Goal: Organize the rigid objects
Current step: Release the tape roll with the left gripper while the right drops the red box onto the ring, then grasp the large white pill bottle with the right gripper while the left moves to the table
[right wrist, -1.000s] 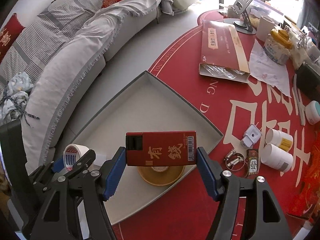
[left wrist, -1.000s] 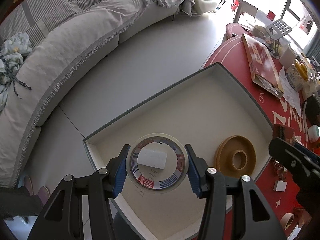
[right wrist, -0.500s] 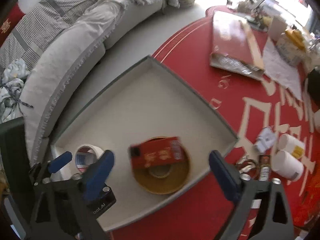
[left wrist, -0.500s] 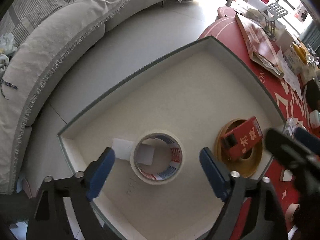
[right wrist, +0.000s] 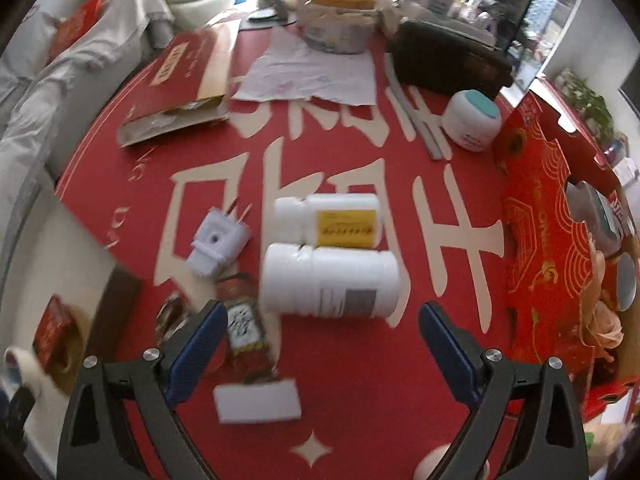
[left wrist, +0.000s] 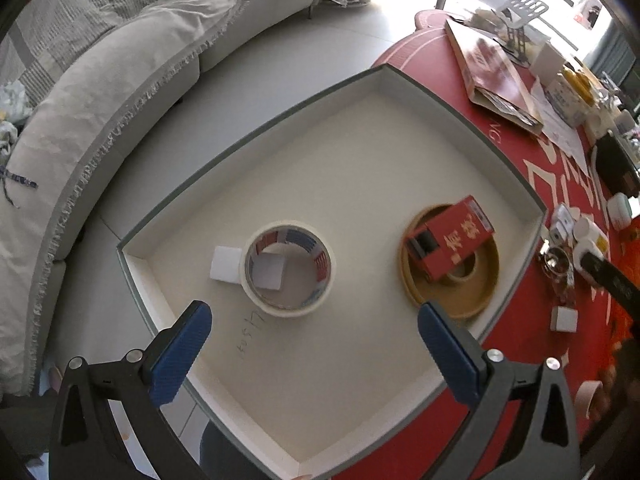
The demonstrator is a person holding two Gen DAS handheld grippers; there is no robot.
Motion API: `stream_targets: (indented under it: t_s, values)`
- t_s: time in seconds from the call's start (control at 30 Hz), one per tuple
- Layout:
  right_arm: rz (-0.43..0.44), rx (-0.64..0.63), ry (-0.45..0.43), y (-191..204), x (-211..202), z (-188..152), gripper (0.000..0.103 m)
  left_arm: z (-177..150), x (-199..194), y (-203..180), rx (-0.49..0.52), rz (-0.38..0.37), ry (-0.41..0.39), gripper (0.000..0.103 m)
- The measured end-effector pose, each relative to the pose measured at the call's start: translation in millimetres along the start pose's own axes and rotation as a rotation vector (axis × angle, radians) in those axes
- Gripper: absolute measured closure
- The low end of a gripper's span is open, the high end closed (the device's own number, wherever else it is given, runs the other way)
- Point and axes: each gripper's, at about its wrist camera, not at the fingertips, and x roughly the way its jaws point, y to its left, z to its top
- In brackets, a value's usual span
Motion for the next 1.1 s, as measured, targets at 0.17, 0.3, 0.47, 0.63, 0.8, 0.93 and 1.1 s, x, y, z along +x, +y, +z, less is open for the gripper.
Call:
stream_targets:
  t_s: [0.17,0.3,0.47,0.63,0.8,0.93,1.1]
  values:
    - [0.043,0.008,-0.064,4,12,7,0.006,-6,-2,2,0.011,-0.004,0.016,0.0]
    - [0.102,0.142,0.011,-9,29,13,0.03,-14,-2,2,0.022,0.006,0.028,0.0]
    - [0.122,-0.087,0.029,25,25,2,0.032,-24,-3,-1,0.033,0.01,0.037,0.0]
    - [0.173,-0.254,0.08,41,5,-44,0.032,-39,-10,-8,0.062,-0.008,0.034,0.0]
    - [0.242,-0.274,0.154,28,-22,-84,0.032,-52,-8,-17,0.093,-0.015,0.048,0.0]
    - [0.26,-0.156,0.05,29,-27,-49,0.032,-55,-12,-16,0.092,-0.014,0.042,0.0]
    - [0.261,-0.233,0.061,70,-3,-18,0.032,-56,-13,-4,0.071,-0.004,0.05,0.0]
